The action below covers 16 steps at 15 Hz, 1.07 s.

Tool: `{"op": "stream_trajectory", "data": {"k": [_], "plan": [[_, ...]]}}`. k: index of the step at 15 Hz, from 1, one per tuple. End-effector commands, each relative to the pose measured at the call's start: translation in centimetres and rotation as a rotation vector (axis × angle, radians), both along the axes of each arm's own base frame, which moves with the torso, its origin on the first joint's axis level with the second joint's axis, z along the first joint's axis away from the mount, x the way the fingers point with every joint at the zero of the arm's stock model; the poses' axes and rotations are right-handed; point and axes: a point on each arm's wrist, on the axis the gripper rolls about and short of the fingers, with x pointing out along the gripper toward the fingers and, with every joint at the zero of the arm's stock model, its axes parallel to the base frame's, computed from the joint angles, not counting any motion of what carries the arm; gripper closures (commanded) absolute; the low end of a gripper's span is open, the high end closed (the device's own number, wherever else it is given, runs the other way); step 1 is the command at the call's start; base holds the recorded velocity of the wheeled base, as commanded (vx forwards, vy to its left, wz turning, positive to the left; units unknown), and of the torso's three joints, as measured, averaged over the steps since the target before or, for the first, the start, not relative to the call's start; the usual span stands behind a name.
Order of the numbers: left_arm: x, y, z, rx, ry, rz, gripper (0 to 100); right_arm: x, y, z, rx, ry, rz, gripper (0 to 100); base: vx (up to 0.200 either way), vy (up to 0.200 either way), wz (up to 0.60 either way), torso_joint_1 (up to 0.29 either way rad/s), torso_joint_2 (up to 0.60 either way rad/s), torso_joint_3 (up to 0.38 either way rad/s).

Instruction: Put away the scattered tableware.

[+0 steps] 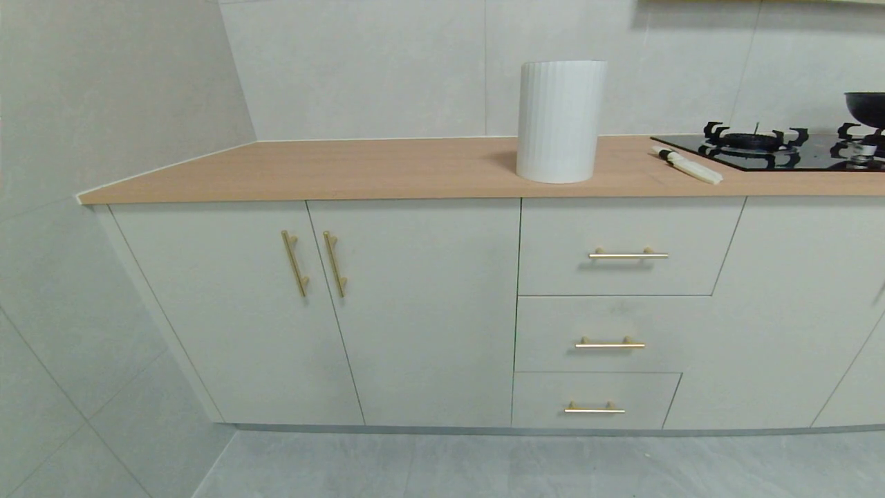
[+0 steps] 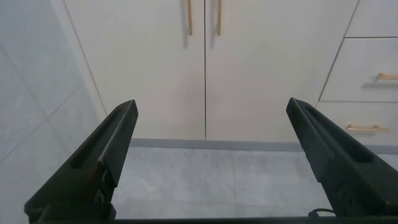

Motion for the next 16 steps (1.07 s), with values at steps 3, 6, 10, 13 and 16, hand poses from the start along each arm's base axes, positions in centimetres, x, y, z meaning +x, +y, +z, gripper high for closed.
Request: {"op": "stream_trajectory", "data": {"k": [3, 6, 10, 13, 16], "plan": [[0.0, 0.0, 0.0, -0.002, 0.0, 0.001, 0, 0.02, 0.0, 0.01, 0.001, 0.002, 0.001, 0, 0.2, 0.0, 0.0, 0.002, 0.0, 0.002], [0.0, 0.0, 0.0, -0.003, 0.0, 0.001, 0, 0.02, 0.0, 0.01, 0.001, 0.002, 0.001, 0, 0.2, 0.0, 0.0, 0.004, 0.0, 0.002], [0.0, 0.01, 0.0, -0.005, 0.0, 0.001, 0, 0.02, 0.0, 0.01, -0.001, 0.002, 0.001, 0, 0.2, 0.0, 0.0, 0.004, 0.0, 0.001], [0.0, 0.0, 0.0, -0.005, 0.0, 0.003, 0, 0.02, 0.0, 0.01, -0.002, 0.002, 0.001, 0, 0.2, 0.0, 0.0, 0.001, 0.0, -0.001], [0.0, 0.0, 0.0, -0.008, 0.0, 0.003, 0, 0.02, 0.0, 0.01, -0.002, 0.002, 0.001, 0, 0.067, 0.0, 0.0, 0.001, 0.0, -0.002]]}}
